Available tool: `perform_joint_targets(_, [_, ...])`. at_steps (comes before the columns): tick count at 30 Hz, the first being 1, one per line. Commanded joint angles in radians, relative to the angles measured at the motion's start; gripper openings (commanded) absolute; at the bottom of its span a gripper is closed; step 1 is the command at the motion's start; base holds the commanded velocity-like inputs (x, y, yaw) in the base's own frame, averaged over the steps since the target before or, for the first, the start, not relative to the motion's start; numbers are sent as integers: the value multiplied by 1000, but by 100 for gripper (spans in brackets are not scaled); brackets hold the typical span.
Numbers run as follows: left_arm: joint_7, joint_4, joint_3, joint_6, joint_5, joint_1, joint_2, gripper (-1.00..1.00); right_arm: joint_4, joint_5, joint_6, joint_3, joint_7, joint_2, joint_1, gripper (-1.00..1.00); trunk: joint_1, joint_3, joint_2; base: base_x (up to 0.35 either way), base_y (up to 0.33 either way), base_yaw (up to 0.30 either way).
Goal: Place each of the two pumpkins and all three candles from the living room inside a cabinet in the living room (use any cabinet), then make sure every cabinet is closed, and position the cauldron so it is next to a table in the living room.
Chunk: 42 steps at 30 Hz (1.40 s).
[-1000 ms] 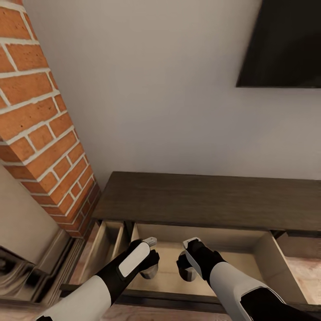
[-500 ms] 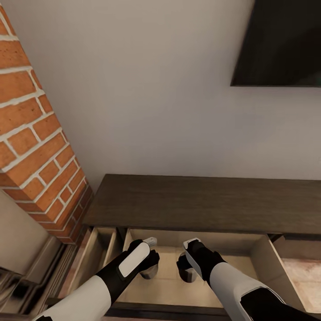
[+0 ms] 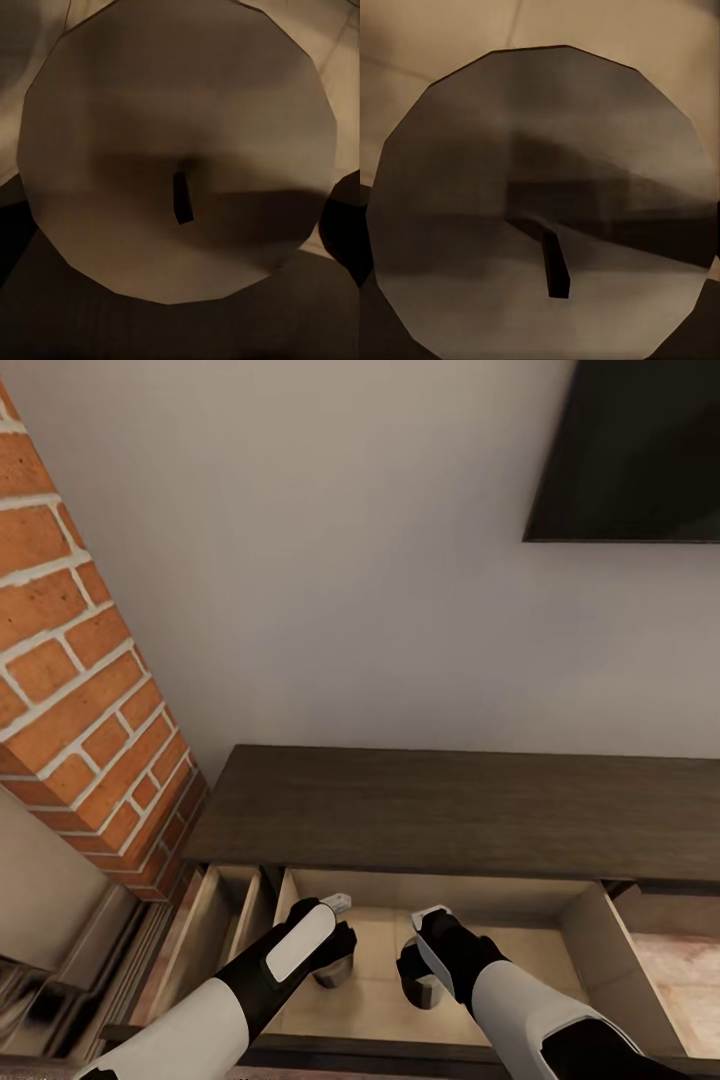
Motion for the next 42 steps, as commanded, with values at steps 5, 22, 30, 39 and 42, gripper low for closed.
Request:
perform_joint_targets(5, [0, -1, -1, -1, 0, 0, 2, -100, -1, -2, -10, 0, -1, 0, 1, -100, 0, -8, 0, 0, 0, -9])
perform_joint_targets(22, [-1, 65, -73, -10, -3, 1, 0, -100, -1, 0, -96, 1, -2, 0, 1, -100, 0, -28, 0, 0, 0, -183])
perform_joint_targets(30, [-12, 72, -77, -16, 2, 1, 6, -100, -1, 1, -98, 1, 0, 0, 1, -100, 0, -29, 0, 0, 0, -15])
perform_joint_targets(39, [-11, 73, -72, -15, 4, 1, 11, -100, 0, 0, -97, 1, 0, 0, 1, -100, 0, -29, 0, 0, 0, 166])
perform_joint_targets(42, [-9, 70, -71, -15, 3, 1, 11, -100, 0, 0, -97, 1, 0, 0, 1, -100, 0, -29, 0, 0, 0, 24])
